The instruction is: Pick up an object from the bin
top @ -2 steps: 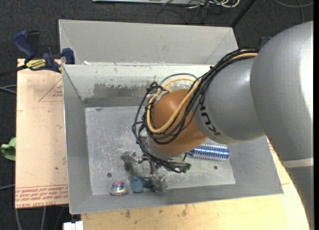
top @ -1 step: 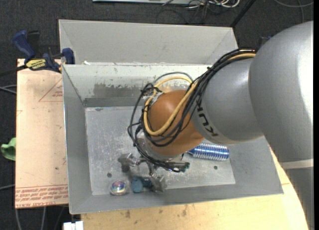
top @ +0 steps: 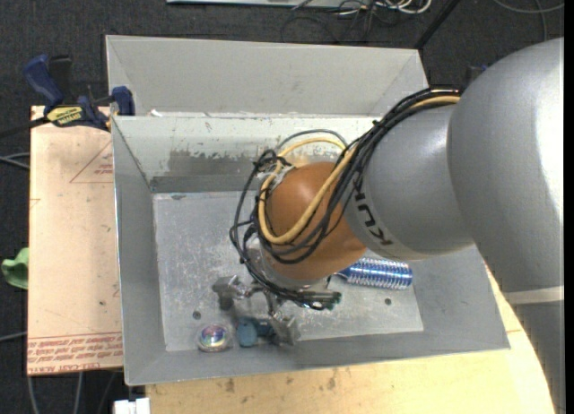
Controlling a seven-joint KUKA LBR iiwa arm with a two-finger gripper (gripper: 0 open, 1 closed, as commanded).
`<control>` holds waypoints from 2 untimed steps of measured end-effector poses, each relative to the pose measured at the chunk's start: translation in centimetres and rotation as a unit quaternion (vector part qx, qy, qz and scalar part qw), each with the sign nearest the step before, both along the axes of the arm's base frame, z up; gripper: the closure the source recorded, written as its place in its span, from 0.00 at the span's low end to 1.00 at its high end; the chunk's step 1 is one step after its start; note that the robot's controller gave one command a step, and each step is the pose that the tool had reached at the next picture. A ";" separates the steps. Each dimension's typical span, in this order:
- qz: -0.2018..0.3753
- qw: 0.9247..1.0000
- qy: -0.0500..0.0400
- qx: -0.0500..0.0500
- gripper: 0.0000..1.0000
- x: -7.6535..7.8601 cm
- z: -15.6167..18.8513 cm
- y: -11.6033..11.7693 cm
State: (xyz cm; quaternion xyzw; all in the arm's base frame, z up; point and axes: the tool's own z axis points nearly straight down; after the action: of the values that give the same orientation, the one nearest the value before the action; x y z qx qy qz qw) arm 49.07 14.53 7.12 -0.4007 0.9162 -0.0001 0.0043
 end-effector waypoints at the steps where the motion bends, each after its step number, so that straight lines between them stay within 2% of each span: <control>1: 0.024 1.000 0.002 -0.001 0.00 1.5 -0.1 -3.1; 2: 0.021 1.000 -0.005 0.001 0.00 -0.6 0.2 1.1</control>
Offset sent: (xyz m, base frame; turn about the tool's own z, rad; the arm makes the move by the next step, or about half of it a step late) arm 0.0141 -0.0300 -0.0012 -0.0532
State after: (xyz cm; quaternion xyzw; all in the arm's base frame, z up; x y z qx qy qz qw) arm 48.45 15.60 7.28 -0.4197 0.9076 -0.0008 0.0090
